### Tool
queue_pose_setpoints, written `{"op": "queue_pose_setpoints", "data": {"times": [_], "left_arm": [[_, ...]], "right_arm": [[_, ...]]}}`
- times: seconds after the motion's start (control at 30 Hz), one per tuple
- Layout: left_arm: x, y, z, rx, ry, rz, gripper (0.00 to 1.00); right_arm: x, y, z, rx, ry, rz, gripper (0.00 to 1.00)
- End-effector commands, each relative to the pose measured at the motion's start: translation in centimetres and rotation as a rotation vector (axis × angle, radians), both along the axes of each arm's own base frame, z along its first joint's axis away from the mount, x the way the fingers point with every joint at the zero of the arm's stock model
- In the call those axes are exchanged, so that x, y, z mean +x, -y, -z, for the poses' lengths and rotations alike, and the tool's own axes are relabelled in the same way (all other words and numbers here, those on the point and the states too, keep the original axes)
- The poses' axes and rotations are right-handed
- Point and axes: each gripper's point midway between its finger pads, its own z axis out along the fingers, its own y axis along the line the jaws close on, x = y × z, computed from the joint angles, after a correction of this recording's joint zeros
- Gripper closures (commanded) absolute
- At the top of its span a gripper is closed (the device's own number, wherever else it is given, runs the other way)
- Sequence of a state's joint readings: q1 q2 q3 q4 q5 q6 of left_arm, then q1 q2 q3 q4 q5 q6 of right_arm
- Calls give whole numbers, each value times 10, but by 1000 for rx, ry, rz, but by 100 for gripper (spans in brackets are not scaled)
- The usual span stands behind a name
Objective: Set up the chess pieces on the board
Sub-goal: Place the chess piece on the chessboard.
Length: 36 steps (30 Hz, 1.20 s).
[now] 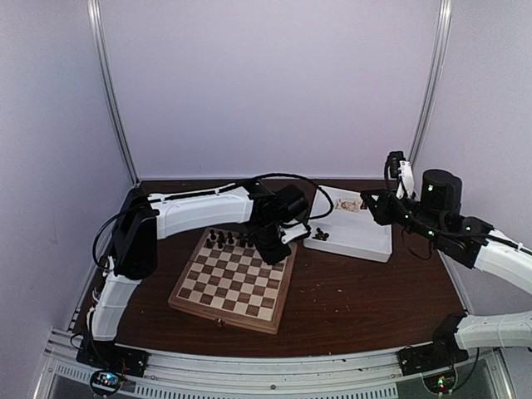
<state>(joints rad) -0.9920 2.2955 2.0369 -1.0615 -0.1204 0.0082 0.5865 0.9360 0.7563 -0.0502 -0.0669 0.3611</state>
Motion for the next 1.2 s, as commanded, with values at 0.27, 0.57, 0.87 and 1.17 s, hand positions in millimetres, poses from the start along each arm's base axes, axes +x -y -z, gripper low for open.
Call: {"op": "queue_pose_setpoints", "data": {"times": [0.27,0.57,0.87,1.17], "left_arm": [[8,11,-1,-14,28,22,77],[10,14,-28,-61,55,3,49],[12,-7,-111,-213,193,-109,42],[-45,7,-190,-735,59,-21,32]], "right_arm": [[-2,12,5,-32,9,37,90],[-3,12,6,-34,5,36,90],[-6,-3,15,-17,-13,-46,90],[-27,-75,-2,156,12,-445,89]]}}
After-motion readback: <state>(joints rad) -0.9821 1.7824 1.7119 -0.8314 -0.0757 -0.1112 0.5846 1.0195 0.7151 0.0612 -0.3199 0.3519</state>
